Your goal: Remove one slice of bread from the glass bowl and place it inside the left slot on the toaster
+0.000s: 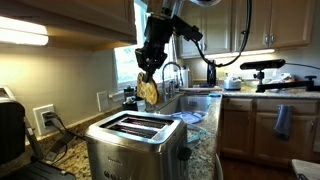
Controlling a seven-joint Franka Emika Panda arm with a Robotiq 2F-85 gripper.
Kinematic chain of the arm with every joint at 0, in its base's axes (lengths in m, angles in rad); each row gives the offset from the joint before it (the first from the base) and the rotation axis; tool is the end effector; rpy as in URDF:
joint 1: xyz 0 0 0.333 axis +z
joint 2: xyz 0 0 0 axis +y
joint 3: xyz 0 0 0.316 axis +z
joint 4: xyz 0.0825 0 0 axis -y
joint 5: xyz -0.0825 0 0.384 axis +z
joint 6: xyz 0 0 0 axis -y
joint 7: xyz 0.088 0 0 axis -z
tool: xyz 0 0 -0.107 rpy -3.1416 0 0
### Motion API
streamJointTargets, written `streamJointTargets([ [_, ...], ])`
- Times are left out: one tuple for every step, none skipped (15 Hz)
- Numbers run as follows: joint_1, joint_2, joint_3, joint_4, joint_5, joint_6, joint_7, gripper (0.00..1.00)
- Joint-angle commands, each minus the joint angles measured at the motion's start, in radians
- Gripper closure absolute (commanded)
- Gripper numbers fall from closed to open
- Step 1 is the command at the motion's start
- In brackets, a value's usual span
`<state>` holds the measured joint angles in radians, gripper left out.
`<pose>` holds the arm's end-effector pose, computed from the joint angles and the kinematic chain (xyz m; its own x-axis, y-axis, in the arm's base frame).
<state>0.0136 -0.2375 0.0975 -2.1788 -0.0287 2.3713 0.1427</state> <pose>0.5150 0.0604 0.5362 0.9084 -0.0141 0.4179 -0.0109 -0.9999 -0.0099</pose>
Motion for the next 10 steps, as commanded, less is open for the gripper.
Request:
streamJointTargets([
  [0.015, -0.040, 0.011, -0.027, -0.020, -0.027, 0.018, 0.92],
  [0.018, -0.036, 0.014, -0.026, -0.020, -0.027, 0.017, 0.92],
  [0.023, -0.031, 0.014, -0.023, -0.012, -0.031, 0.011, 0.92],
  [0.024, -0.029, 0.016, -0.021, -0.014, -0.032, 0.012, 0.92],
  [0.025, -0.025, 0.018, -0.020, -0.014, -0.034, 0.013, 0.92],
  [0.026, -0.022, 0.019, -0.018, -0.014, -0.035, 0.013, 0.93],
  [0.027, -0.020, 0.019, -0.016, -0.011, -0.038, 0.012, 0.93],
  [0.028, -0.017, 0.020, -0.014, -0.010, -0.038, 0.012, 0.92],
  [0.031, -0.014, 0.019, -0.012, -0.007, -0.040, 0.009, 0.92],
  [0.037, -0.010, 0.015, -0.008, 0.008, -0.047, -0.004, 0.92],
])
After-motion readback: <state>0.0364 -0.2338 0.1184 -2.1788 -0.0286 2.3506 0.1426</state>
